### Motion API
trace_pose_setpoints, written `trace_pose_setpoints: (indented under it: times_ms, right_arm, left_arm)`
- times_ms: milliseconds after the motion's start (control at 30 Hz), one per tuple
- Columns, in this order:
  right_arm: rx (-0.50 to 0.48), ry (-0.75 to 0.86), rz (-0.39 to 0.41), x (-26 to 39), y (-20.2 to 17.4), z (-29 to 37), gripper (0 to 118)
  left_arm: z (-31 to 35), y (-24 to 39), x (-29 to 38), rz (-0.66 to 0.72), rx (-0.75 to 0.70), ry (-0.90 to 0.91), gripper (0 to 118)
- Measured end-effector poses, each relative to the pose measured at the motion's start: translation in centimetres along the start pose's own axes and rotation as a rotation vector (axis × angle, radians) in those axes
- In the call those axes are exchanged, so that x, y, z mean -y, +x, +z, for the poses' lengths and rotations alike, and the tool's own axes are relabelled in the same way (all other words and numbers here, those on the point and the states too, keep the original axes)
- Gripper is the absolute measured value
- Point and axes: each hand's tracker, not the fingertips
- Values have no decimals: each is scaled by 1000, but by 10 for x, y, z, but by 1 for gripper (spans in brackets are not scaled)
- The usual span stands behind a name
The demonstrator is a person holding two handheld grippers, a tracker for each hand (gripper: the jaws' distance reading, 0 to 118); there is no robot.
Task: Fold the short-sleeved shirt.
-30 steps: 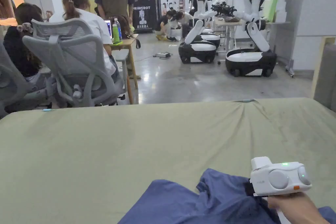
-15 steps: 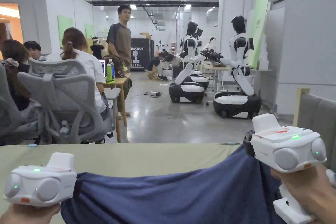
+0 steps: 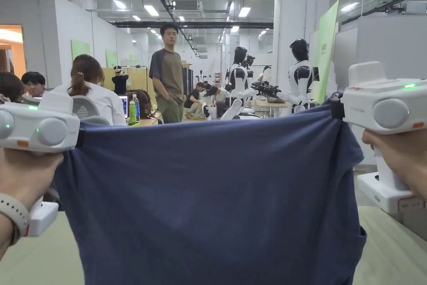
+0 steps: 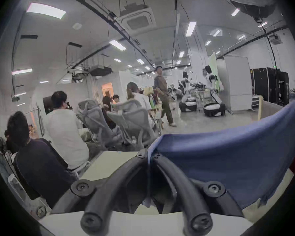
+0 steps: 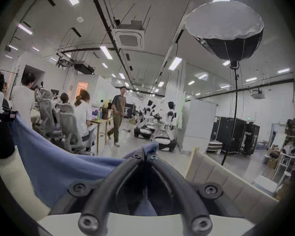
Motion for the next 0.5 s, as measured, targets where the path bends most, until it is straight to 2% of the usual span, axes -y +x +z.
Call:
trace_pose_setpoints:
  times_ms: [167,267,367,500]
  right_arm:
    - [4,36,-33,-26,-2,-9,1]
    - [10,39,-31,-23,-8,-14,1]
    - [13,36,-28,-5,-18,-17,1]
    - [4,-61,-81,47,-26,-27,1]
  left_arm:
    - [-5,-9,-36,2,-24,50,0]
    - [-9,-11,-36,11,-25,56,0]
    - [-21,-7,-16,-11,-27,30,0]
    - [-37,6,42,-30,-11,-65,0]
